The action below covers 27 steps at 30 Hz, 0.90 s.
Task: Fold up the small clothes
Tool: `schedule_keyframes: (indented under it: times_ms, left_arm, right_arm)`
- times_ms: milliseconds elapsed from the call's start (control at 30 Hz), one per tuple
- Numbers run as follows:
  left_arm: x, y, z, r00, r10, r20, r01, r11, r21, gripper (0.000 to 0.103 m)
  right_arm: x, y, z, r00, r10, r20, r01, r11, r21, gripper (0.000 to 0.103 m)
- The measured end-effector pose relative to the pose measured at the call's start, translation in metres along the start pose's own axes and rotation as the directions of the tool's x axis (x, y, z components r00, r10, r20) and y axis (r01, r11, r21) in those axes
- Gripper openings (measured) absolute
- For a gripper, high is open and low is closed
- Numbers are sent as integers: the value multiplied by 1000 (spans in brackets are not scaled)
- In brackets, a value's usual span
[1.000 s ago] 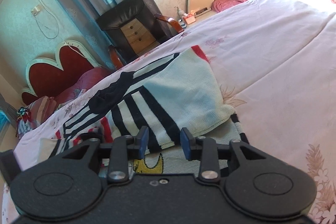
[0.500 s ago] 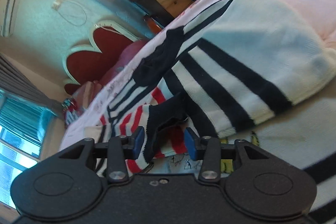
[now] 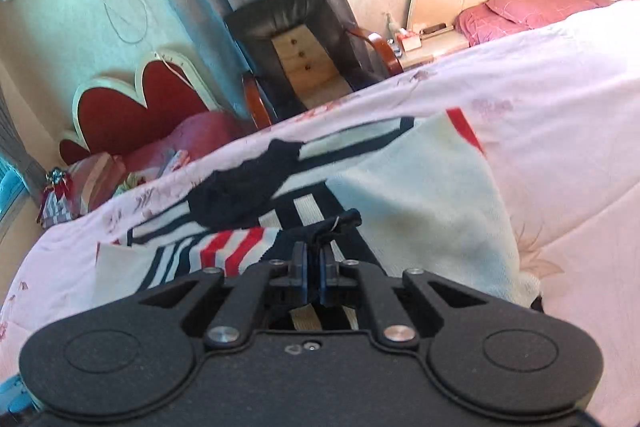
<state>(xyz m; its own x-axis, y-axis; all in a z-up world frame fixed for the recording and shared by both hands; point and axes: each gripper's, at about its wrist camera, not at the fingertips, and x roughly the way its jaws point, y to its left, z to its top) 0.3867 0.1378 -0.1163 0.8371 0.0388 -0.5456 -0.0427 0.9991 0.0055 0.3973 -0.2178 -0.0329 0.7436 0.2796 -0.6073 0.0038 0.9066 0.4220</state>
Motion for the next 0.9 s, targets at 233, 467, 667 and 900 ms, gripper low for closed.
schedule_keyframes:
  times_ms: [233,467,667,900]
  left_arm:
    - [3,31,-2,1000,-26,2,26,981,-194,28]
    - [15,29,-9,998,-39,-55,29,984,-173,28]
    - [-6,37,-8,996,-58,-62,48,987,-155,28]
    - [-16,12,26,989,-142,36,145,984,-100,28]
  right_arm:
    - [-2,3,-5,999,35,-5,-34,999,7,6]
    - [21,-5,-16,997,-17,-72,14,999,-35,6]
    - [18,-8,-17,999,13,-49,-15,999,-40,6]
    - [-7,4,-5,999,36,20,-34,994,-105,13]
